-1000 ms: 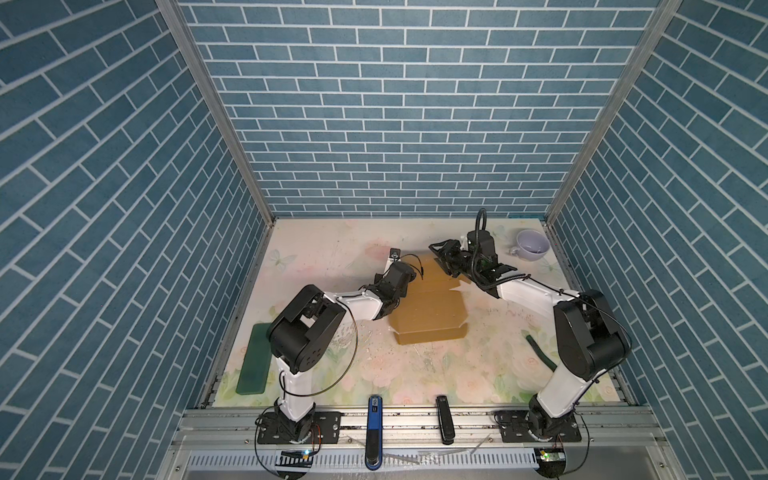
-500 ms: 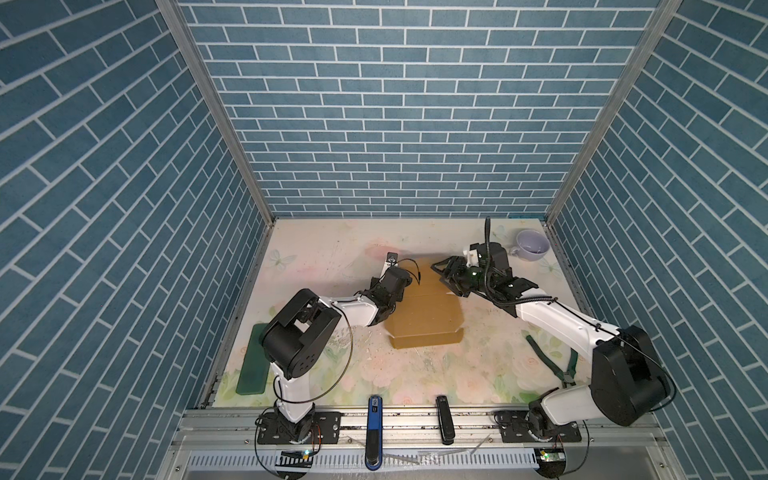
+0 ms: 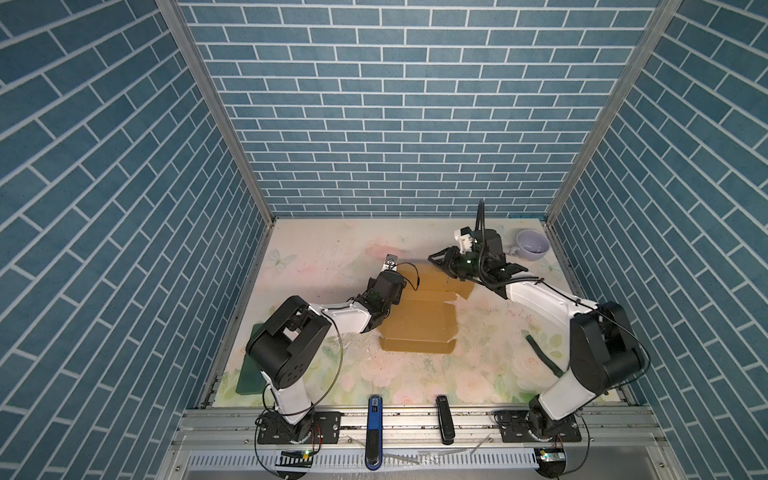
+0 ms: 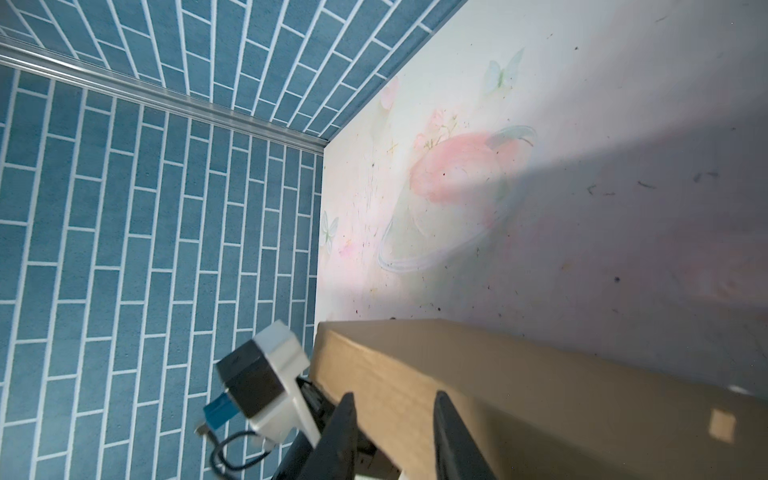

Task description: Fold the paper box

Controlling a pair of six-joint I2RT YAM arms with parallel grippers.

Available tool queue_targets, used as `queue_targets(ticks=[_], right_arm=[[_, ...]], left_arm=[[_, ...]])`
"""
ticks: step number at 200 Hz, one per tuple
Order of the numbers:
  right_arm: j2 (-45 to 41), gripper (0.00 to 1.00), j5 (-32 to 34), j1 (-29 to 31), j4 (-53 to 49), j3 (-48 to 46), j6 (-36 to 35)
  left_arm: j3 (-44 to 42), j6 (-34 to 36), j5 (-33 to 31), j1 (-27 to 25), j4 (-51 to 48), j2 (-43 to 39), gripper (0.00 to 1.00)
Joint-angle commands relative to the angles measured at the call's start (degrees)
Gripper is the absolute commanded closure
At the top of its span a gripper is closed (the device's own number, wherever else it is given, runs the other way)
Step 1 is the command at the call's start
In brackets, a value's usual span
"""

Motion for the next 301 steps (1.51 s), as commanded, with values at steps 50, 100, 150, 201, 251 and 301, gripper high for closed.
queue_targets(ticks=[50,100,150,201,251,301], right_arm=[[5.1,0.71,-4.6,1.1,10.6,3.9,-0.9],[4.2,0.72,-2.8,3.4,11.7,3.7,-1.1],[6.9,0.72,-2.2,5.6,11.3,6.5,-0.8],[7.9,0.72,-2.0,6.0,8.9,8.8,-2.3],[8.0,0.72,-1.2,6.0,5.9,8.6,-3.7],[8.2,0.73,-1.0,5.8,5.0,6.7,-4.4]], left_arm=[[-4.7,1.2,-1.6,-0.3,8.8,0.1,0.96],[-6.4,1.0,-1.4,-0.5,12.3,0.3,0.95],[-7.6,1.0,-1.2,-0.6,15.4,1.2,0.94],[-9.3,1.0,-0.3,-0.5,19.3,2.2,0.87],[-10.4,1.3,-1.1,-0.5,21.9,2.0,1.00],[-10.4,2.4,-1.6,-0.5,22.3,1.7,0.88]])
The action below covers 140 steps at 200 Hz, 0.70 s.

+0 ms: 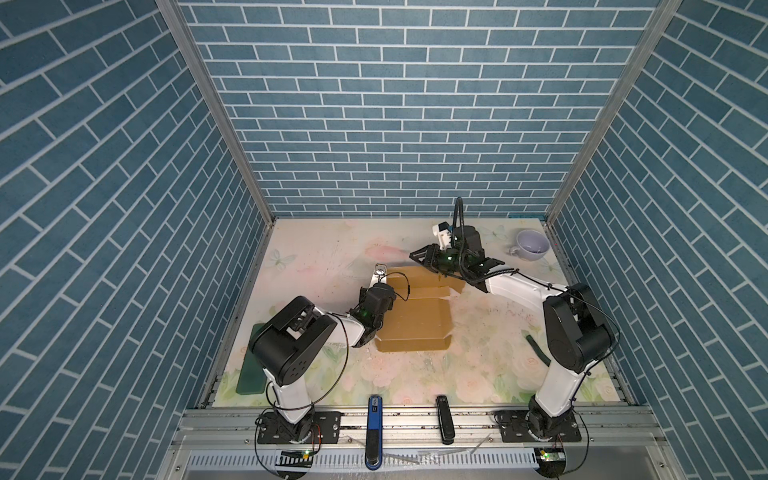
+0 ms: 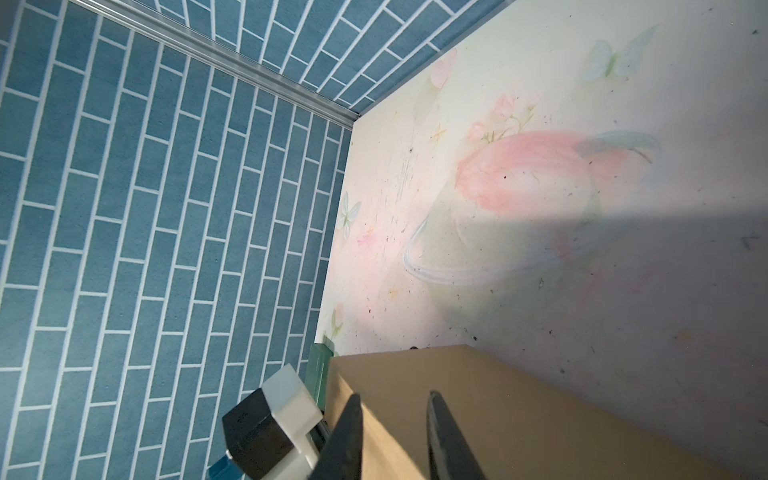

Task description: Fold the paper box

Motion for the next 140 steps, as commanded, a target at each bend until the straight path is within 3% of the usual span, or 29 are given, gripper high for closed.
queue_targets(ticks=[1,107,140], right_arm=[[0.7,0.73,-0.1,0.9,0.4,0.4,-1.4],[0.4,0.74,0.0,0.4,0.2,-0.5,-1.5],[-0.4,0.74,0.6,0.1,0.2,-1.0,-1.7]], left_arm=[[-0.2,1.8,2.1,-1.0,2.9,0.3,0.87],[-0.8,1.9,0.2,-1.0,5.4,1.0,0.39],[-1.4,1.3,-0.2,-1.0,5.6,0.8,0.40]])
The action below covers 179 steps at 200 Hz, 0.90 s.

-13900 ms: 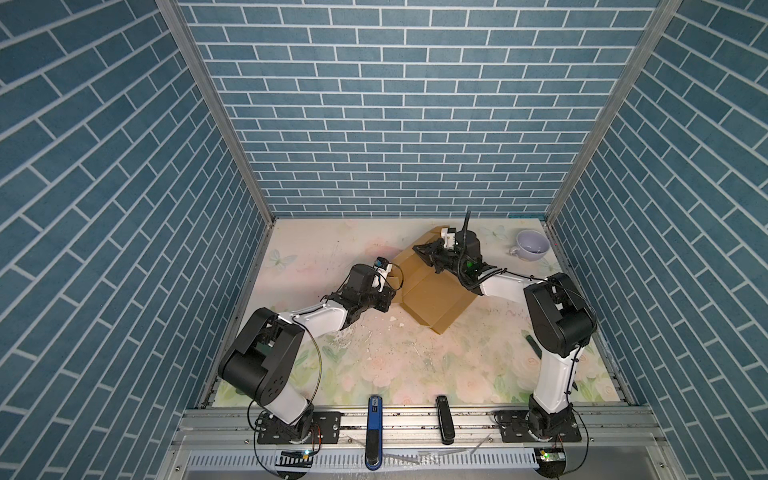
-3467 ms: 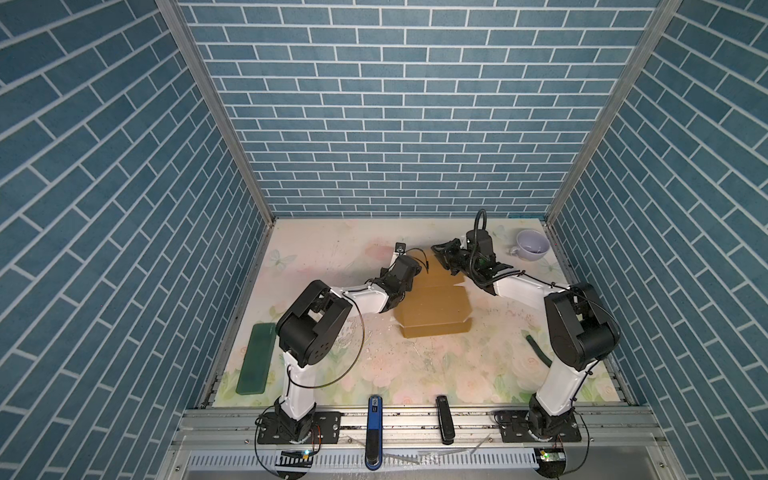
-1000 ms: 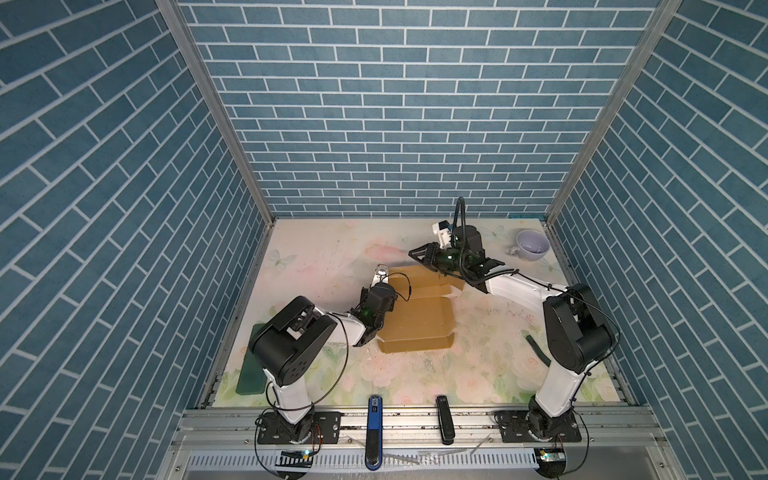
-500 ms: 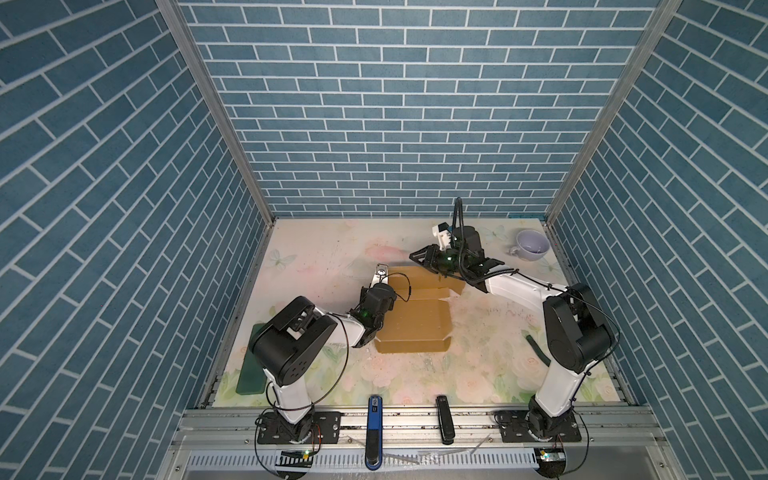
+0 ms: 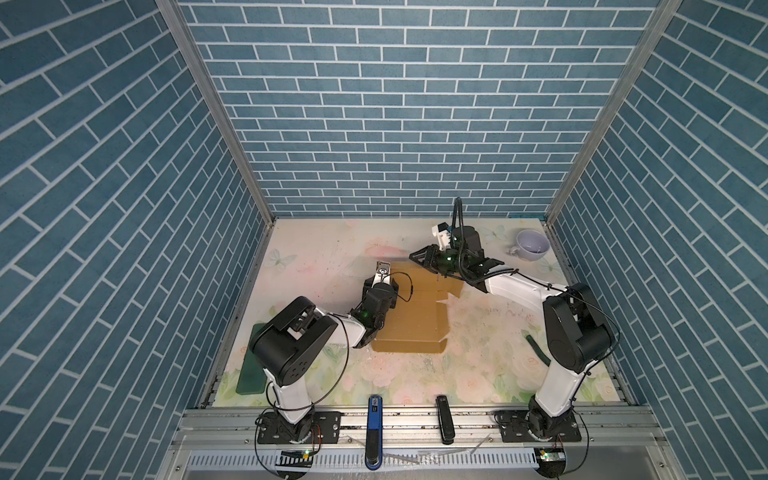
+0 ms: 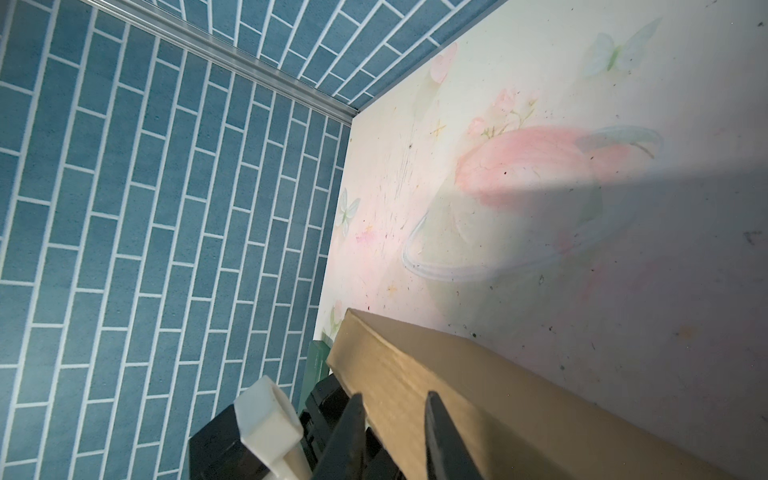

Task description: Fold the paper box

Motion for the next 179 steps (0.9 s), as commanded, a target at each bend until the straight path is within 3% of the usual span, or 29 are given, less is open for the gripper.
queue_targets(ticks=[1,69,143,179], right_arm=[[-0.5,0.74,0.7,0.0,0.3,-1.0,-1.3],[-1.7,0.74,1.2,-0.5,-0.6,-0.5,-2.3],[-1.3,0.74,2.1,-0.6,-1.9,-0.6,-2.8],[-0.5,0.75,2.1,-0.6,-1.0,-1.5,-2.4]], left_arm=[[-1.5,-0.4,-0.8,-0.3,1.2,0.6,0.40],[-3.1,-0.5,-0.8,-0.3,1.6,0.5,0.48],[-2.8,0.5,0.3,0.3,3.9,2.0,0.70],[-2.3,0.9,0.6,0.6,4.5,3.0,0.69]])
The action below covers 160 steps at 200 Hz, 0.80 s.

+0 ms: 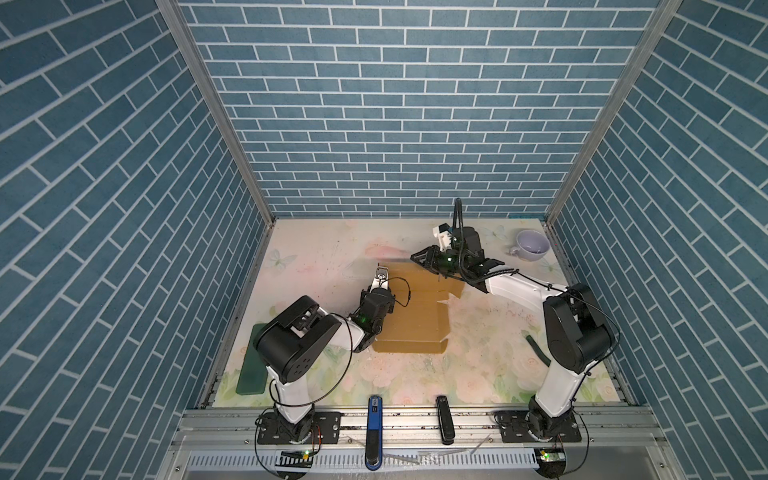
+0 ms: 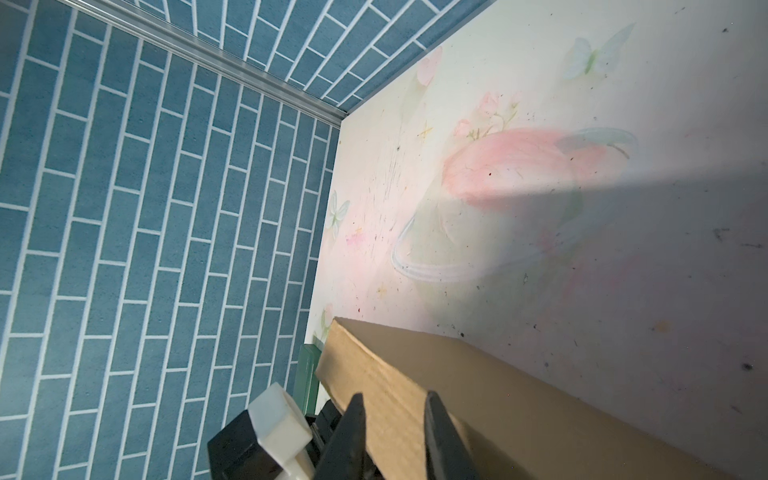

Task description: Fold the paper box

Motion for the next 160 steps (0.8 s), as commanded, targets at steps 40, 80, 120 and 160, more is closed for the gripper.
queue_targets(ticks=[40,80,120,160], right_arm=[[0.0,0.76,0.4,-0.2,0.1,-1.8,-1.8],[0.4,0.76,0.3,-0.2,0.7,-2.4,-1.4],[0.5,0.77,0.2,-0.2,0.9,-2.5,-1.1],[0.8,0.77,0.2,-0.3,1.6,-2.7,-0.6]], left_arm=[[0.5,0.6,-0.3,0.6,3.0,1.7,0.53],[0.7,0.7,-0.9,0.8,5.7,3.0,0.49],[2.0,1.1,-0.1,1.2,6.0,3.9,0.59],[1.6,1.0,0.4,1.3,6.5,3.7,0.79]])
